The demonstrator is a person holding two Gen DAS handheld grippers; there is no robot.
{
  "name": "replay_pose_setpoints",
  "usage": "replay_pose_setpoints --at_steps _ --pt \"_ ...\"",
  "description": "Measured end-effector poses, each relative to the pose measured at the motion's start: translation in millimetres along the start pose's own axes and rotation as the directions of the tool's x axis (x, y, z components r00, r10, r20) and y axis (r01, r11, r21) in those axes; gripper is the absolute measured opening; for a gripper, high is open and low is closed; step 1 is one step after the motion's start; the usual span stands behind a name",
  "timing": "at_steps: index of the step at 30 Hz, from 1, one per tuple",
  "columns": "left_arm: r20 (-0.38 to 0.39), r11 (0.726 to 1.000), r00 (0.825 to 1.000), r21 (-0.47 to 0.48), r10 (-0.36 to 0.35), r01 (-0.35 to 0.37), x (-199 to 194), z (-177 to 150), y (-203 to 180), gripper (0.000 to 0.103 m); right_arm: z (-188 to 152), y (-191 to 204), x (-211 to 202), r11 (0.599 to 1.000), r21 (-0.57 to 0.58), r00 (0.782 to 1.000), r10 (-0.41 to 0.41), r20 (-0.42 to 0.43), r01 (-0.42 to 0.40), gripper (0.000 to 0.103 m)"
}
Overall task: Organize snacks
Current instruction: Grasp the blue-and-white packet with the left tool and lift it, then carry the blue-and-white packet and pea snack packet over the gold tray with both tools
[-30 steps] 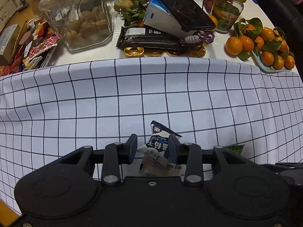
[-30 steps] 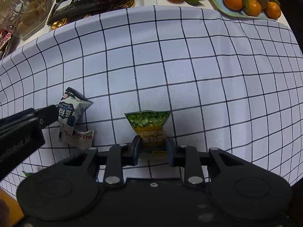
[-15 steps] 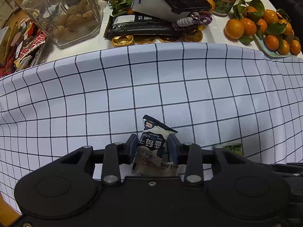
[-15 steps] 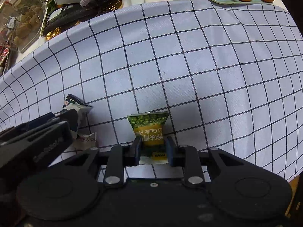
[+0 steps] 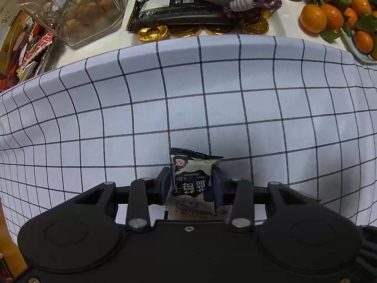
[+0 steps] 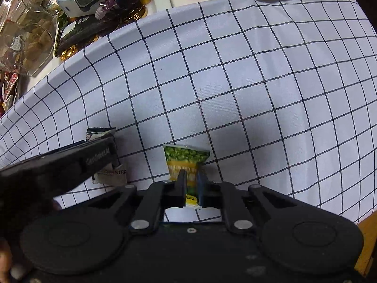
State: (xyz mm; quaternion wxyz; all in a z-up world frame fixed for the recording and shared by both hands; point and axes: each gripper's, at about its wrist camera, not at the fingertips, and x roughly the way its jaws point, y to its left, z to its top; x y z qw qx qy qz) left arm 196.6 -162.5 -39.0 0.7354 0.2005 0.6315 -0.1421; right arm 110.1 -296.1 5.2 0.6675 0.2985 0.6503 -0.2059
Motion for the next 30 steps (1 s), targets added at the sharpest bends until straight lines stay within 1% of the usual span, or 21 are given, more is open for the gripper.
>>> replay_pose_setpoints --at_steps 1,2,4,5,7,8,11,12,13,17,21,25,27,30 --pt "-0.014 1.0 1.0 -0.003 -0.006 0.006 3 -1 1 0.048 0 -2 0 1.0 0.008 1.0 0.003 -0.002 -0.003 0.014" --pt "-0.013 1.0 1.0 -0.004 -0.012 0.012 3 -2 1 0.047 -1 -5 -1 1.0 0.017 1.0 0.012 -0.005 -0.012 0.015" --pt "-0.014 1.0 1.0 -0.006 -0.007 0.007 2 -4 2 0.04 0 -10 -3 0.999 0.015 0.999 0.031 -0.01 -0.031 0.018" --pt "-0.016 1.0 1.0 -0.012 -0.003 0.003 1 -5 4 0.04 0 -11 -5 0.999 0.014 0.999 0.039 -0.007 -0.039 0.018" --pt "-0.009 1.0 1.0 -0.025 -0.011 0.011 -6 -8 10 0.04 1 -14 -8 0.999 0.013 0.999 0.043 -0.002 -0.043 0.024" --pt "-0.012 0.999 1.0 -0.037 -0.011 0.011 -9 -8 14 0.04 2 -14 -10 0.999 0.012 0.999 0.046 0.0 -0.046 0.024" --pt "-0.021 0.997 1.0 -0.071 -0.022 0.021 -22 -13 26 0.04 4 -17 -11 0.998 0.023 0.998 0.061 -0.014 -0.061 0.027" --pt "-0.021 0.996 0.999 -0.082 -0.031 0.029 -27 -16 31 0.04 4 -18 -11 0.997 0.029 0.997 0.068 -0.021 -0.068 0.031" --pt "-0.023 0.995 0.999 -0.091 -0.038 0.036 -33 -19 36 0.04 4 -18 -10 0.997 0.033 0.997 0.073 -0.028 -0.072 0.031" --pt "-0.032 0.993 0.997 -0.095 -0.069 0.066 -52 -45 53 0.04 3 -19 -3 0.997 0.044 0.997 0.063 -0.047 -0.061 0.031" --pt "-0.04 0.993 0.995 -0.078 -0.096 0.093 -59 -78 62 0.041 0 -14 7 0.999 0.036 0.998 0.034 -0.06 -0.031 0.033" --pt "-0.03 0.99 0.993 -0.089 -0.115 0.111 -61 -108 74 0.041 -2 -9 10 0.999 0.022 0.997 0.05 -0.06 -0.049 0.039" --pt "-0.024 0.986 0.991 -0.108 -0.13 0.126 -60 -117 80 0.041 -4 -6 10 0.998 0.012 0.997 0.058 -0.053 -0.057 0.04" --pt "-0.009 0.984 0.991 -0.116 -0.135 0.133 -61 -128 88 0.041 -7 1 14 0.999 -0.007 0.998 0.041 -0.043 -0.041 0.042"
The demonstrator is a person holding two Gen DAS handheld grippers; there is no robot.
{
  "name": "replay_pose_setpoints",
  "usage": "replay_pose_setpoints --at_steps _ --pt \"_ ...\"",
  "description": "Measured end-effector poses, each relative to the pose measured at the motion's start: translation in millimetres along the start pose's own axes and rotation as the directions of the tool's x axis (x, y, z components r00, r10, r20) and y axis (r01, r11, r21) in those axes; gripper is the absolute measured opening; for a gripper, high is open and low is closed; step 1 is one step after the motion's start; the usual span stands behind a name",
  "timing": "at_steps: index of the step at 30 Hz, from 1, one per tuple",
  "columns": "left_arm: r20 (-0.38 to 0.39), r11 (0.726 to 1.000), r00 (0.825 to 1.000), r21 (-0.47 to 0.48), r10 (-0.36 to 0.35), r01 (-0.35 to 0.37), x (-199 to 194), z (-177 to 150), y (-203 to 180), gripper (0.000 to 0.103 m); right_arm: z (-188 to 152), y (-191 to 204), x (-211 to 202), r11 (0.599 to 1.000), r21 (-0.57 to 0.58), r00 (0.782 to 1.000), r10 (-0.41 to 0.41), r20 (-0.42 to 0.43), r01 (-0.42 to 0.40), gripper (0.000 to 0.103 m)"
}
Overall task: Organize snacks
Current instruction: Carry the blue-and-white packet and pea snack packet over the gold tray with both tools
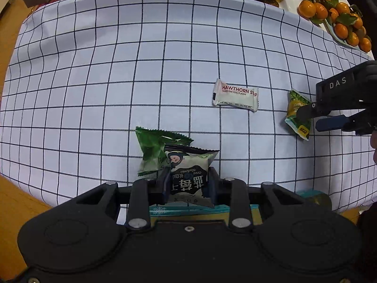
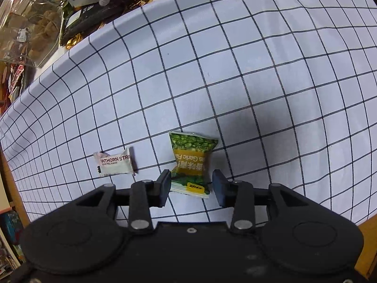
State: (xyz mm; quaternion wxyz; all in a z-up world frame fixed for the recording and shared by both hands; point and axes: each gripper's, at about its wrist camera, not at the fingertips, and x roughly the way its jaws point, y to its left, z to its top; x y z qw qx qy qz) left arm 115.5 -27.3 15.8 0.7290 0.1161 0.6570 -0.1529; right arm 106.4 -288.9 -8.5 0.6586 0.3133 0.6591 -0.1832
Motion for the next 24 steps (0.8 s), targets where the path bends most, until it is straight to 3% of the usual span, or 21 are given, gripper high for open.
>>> replay_pose_setpoints --at_steps 4,9,18,24 --pt "-0.015 1.0 1.0 0.016 0.001 -0.001 3 -5 1 0.041 -2 6 11 0.999 -0.01 0.999 -0.035 -0.002 0.035 0.042" --pt "-0.051 0.997 0.996 -0.017 -0.074 0.073 5 -1 8 0.041 -3 13 23 0.999 -0.006 0.999 -0.048 -0.014 0.048 0.042" --pt "0.012 0.996 0.999 0.07 -0.051 0.05 -11 -8 -2 0.041 -4 35 33 0.995 -0.03 0.995 -0.096 0.033 0.097 0.042" --pt "-0.014 0.995 0.997 0.053 -0.079 0.08 -9 -7 4 0.041 -11 45 33 0.99 -0.046 0.99 -0.133 0.047 0.135 0.038"
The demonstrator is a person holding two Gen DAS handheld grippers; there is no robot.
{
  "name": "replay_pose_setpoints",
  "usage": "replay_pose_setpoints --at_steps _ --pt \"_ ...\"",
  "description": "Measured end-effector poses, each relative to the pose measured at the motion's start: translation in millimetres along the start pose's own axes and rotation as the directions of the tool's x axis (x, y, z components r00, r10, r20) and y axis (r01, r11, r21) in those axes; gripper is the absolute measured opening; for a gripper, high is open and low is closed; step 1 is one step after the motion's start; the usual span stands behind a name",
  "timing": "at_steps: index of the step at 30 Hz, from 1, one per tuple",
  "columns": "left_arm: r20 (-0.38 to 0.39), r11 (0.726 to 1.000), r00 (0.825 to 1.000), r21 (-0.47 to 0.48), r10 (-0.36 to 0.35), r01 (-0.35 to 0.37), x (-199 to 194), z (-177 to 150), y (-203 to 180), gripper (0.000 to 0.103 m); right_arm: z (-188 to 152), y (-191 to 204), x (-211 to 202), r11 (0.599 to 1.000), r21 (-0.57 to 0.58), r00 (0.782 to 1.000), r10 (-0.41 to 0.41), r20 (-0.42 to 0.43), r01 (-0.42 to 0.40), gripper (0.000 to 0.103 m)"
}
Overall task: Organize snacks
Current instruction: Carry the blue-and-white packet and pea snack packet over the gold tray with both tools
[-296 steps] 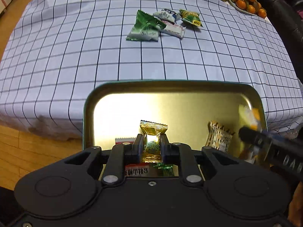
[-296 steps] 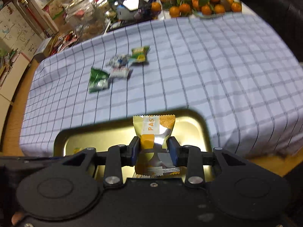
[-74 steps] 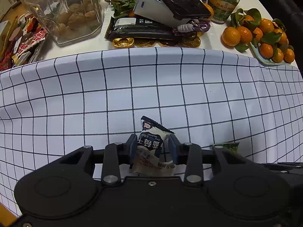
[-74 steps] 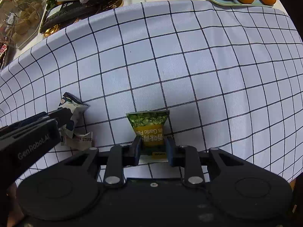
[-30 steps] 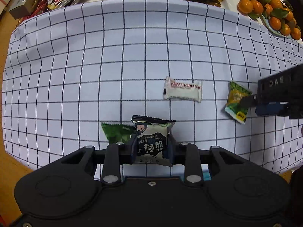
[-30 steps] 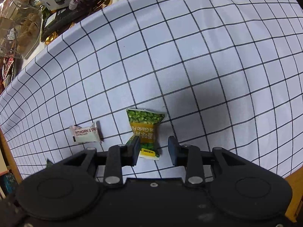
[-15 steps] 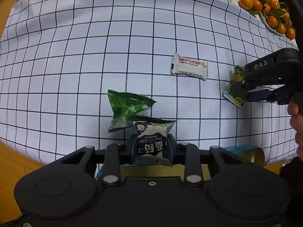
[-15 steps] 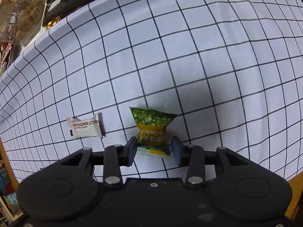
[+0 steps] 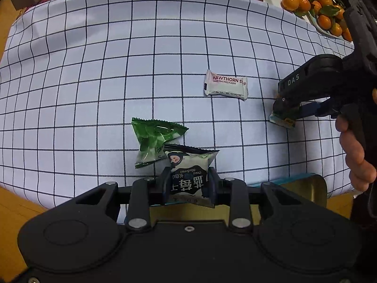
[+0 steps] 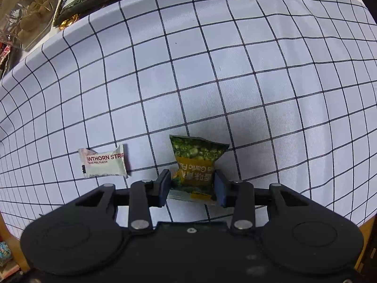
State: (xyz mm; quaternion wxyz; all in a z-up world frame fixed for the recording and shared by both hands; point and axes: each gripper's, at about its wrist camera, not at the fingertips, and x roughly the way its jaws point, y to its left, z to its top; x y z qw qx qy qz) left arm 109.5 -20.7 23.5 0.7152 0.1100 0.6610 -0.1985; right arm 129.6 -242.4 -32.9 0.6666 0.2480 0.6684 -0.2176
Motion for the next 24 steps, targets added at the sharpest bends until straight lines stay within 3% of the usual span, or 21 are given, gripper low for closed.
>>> replay_pose_setpoints --at_steps 1,8,13,18,24 --pt "-0.006 1.0 1.0 -0.004 -0.007 0.007 1 0 1 0.041 -2 2 1 1.0 -0.006 1.0 -0.012 0.005 0.012 0.032" --pt "0.001 1.0 1.0 -0.014 -0.004 0.004 -3 -6 2 0.041 -21 15 -14 0.997 -0.061 0.996 -0.033 0.088 0.038 0.029" --pt "0.01 1.0 1.0 -0.014 0.027 -0.027 -4 -13 5 0.041 -34 8 -46 0.998 -0.061 0.985 0.037 0.169 -0.027 0.029" --pt "0.023 0.998 0.998 -0.004 0.065 -0.065 -5 -24 8 0.041 -62 -9 -82 0.994 -0.061 0.955 0.101 0.28 -0.087 0.029" --pt "0.036 0.998 0.997 0.007 0.068 -0.068 -8 -42 8 0.041 -107 -34 -88 0.987 -0.042 0.943 0.163 0.291 -0.157 0.029"
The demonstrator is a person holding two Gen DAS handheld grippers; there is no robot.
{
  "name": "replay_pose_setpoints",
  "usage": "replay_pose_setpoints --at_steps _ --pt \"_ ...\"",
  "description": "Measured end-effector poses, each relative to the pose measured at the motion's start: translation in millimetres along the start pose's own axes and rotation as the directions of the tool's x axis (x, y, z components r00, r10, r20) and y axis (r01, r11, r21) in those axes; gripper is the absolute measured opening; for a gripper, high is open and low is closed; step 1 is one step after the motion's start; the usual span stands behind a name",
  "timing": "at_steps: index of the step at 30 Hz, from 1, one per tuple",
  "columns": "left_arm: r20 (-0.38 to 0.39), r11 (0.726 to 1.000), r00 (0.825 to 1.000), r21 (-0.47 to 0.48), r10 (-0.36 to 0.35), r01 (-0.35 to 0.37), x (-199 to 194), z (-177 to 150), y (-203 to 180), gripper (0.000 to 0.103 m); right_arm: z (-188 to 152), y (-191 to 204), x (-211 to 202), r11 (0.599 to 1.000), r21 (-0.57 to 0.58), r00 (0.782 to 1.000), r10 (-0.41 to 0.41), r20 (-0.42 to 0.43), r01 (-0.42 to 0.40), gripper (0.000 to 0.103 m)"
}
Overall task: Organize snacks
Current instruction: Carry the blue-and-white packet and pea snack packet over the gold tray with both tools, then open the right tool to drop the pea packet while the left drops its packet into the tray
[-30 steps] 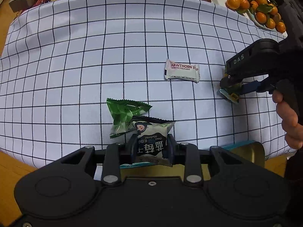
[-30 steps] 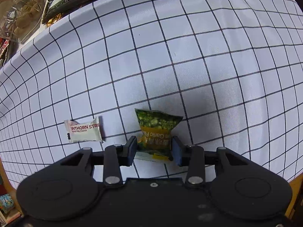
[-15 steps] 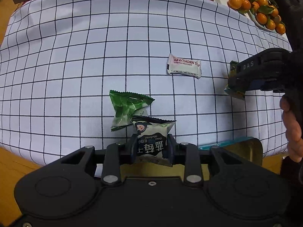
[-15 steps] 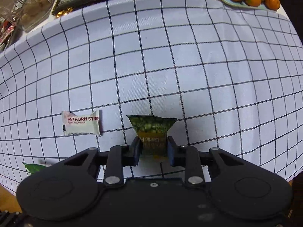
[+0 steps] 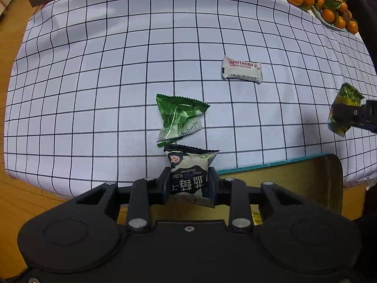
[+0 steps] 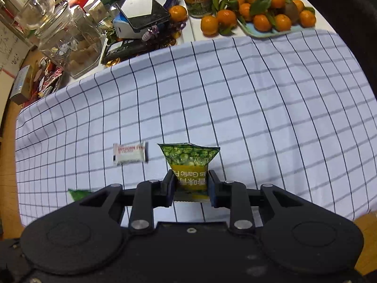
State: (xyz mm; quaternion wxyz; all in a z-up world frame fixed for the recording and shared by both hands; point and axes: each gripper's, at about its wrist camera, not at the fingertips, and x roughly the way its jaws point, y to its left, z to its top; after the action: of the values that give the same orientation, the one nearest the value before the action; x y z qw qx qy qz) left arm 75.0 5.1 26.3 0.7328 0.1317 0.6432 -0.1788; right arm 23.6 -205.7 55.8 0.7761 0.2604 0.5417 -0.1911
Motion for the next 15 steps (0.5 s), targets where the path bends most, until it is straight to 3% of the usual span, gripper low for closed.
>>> replay_pose_setpoints --at_steps 8,15 --pt "-0.025 1.0 1.0 -0.009 -0.018 0.018 8 -39 3 0.041 -70 -16 -3 0.998 -0.06 1.0 -0.022 0.007 0.022 0.029" --pt "-0.006 0.999 1.0 -0.014 -0.029 0.029 7 -62 5 0.04 -113 -16 -10 0.995 -0.095 1.0 0.023 0.02 -0.021 0.029"
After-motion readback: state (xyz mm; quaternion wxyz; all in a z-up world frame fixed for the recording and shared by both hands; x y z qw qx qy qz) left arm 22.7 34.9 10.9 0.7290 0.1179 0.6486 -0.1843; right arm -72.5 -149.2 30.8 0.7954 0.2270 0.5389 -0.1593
